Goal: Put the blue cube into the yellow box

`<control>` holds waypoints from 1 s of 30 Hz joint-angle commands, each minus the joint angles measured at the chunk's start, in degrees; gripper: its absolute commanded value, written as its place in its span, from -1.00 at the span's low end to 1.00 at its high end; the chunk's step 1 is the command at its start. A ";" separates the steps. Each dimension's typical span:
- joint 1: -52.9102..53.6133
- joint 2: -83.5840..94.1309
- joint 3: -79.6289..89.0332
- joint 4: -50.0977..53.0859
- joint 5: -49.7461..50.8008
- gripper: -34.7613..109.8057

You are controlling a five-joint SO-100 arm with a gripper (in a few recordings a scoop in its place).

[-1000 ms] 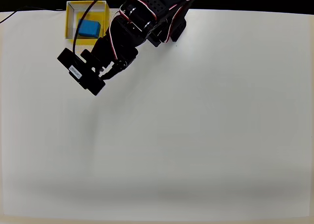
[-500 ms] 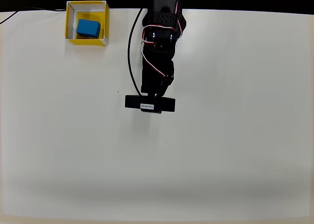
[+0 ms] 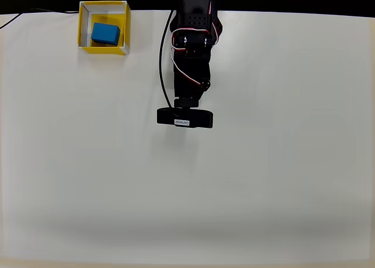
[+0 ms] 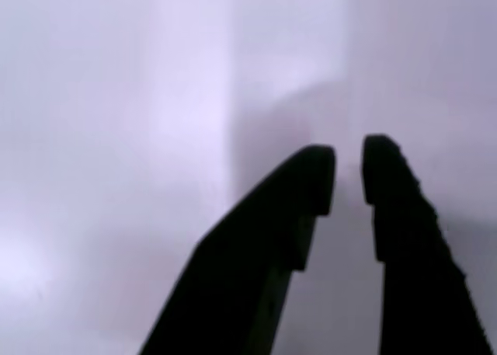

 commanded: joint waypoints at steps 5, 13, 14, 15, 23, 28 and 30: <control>-4.66 1.32 1.49 8.17 3.78 -0.51; -3.16 1.41 1.49 8.17 4.57 -0.51; -3.25 1.41 1.49 8.17 4.57 -0.51; -3.25 1.41 1.49 8.17 4.57 -0.51; -2.99 1.23 1.49 8.09 4.57 -0.51; -2.99 1.23 1.49 8.09 4.57 -0.51; -2.99 1.23 1.49 8.09 4.57 -0.51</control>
